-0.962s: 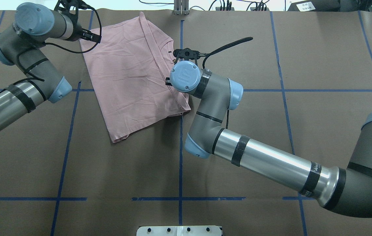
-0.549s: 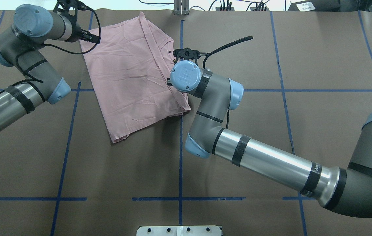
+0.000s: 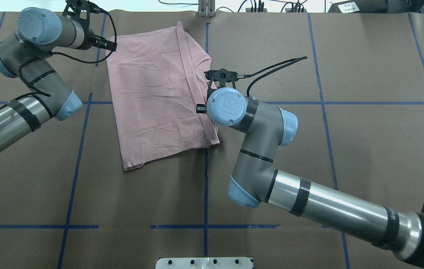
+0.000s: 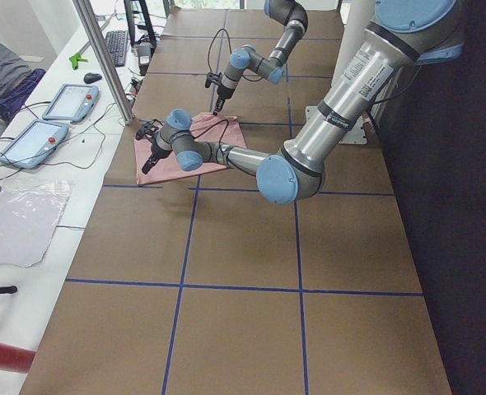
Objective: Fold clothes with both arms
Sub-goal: 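Drag the shirt toward the robot with the right gripper while the left gripper moves near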
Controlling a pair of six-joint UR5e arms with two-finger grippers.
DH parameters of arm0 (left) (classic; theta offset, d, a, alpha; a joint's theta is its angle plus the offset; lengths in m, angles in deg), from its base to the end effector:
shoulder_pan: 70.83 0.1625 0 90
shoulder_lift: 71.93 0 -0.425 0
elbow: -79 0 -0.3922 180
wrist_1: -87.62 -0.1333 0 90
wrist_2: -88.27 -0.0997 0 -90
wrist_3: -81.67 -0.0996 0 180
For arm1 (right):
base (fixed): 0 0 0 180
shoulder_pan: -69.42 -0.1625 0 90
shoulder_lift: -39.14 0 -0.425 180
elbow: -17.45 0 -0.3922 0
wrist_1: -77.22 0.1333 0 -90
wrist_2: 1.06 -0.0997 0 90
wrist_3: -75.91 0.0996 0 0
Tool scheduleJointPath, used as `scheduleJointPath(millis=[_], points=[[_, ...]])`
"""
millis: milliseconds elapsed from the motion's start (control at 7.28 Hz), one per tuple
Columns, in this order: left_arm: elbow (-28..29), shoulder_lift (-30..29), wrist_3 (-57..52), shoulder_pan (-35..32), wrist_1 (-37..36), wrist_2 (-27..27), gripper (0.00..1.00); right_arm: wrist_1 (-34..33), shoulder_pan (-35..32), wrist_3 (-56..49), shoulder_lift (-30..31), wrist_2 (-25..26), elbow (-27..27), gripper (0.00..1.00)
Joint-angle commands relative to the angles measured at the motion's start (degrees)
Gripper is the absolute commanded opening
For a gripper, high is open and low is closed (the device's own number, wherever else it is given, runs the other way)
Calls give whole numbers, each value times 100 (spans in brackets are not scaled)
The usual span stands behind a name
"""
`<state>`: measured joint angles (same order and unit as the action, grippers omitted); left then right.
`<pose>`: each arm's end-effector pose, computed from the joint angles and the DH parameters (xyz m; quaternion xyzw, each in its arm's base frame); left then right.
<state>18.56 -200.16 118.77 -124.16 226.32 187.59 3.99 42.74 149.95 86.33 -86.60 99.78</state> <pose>0.3762 -0.7014 0.4063 0.3399 0.3442 0.0357 0.8745 -0.6061 -0.4624 0.2313 0.1916 -0.3947 0.1009 0.8929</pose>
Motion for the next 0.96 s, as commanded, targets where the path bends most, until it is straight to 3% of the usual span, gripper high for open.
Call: scheduleJointPath(millis=[0, 137, 412, 549, 687, 824], points=[[-90, 9, 42, 15, -1, 0, 100, -393, 758, 171, 1278, 650, 1778, 0], [-187, 79, 77, 58, -1, 0, 100, -411, 1083, 172, 1823, 1027, 2291, 0], [-223, 88, 130, 103, -1, 0, 100, -403, 1200, 172, 2197, 1135, 2516, 0], [-231, 79, 148, 146, -1, 0, 100, -411, 1209, 172, 2189, 1162, 2516, 13], [-440, 123, 157, 216, -1, 43, 100, -403, 1244, 164, 2268, 1267, 2585, 99], [-991, 437, 174, 400, -36, 53, 100, -411, 1245, 146, 2529, 1189, 2925, 100]])
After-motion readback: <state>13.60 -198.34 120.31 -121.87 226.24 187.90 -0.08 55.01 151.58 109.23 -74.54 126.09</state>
